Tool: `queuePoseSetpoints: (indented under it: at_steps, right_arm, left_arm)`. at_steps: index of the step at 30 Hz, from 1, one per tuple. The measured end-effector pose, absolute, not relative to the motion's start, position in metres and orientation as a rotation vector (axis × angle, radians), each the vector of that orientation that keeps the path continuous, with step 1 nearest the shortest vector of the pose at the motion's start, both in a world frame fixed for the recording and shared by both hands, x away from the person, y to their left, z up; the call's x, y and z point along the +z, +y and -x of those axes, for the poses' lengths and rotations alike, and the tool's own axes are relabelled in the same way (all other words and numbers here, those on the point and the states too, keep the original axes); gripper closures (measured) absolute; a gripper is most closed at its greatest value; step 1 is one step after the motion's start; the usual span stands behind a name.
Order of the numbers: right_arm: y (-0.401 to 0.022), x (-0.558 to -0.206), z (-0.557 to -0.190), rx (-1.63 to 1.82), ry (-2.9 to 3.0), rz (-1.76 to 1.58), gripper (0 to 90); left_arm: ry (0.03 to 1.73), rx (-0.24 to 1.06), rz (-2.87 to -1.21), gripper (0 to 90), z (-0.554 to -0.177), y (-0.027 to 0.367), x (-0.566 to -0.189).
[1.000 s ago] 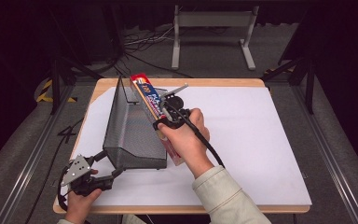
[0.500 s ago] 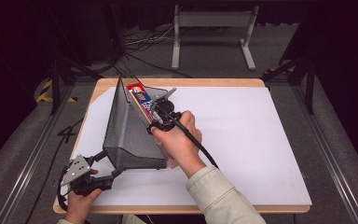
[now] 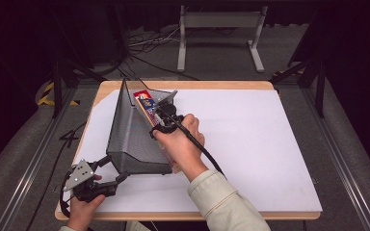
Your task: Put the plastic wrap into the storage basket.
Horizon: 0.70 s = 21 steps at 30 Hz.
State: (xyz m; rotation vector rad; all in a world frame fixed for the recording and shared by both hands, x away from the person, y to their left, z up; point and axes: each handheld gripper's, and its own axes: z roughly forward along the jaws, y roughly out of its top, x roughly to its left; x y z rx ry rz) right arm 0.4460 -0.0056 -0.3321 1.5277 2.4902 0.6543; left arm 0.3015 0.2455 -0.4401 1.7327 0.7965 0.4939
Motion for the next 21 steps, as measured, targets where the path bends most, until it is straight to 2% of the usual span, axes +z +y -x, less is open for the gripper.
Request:
queuePoseSetpoints:
  at_steps: [21]
  right_arm:
    - [0.001,-0.343,-0.454,0.566,2.520,-1.529,40.5]
  left_arm:
    - [0.803,0.496,-1.737,18.8,-0.301,0.245,-0.441]
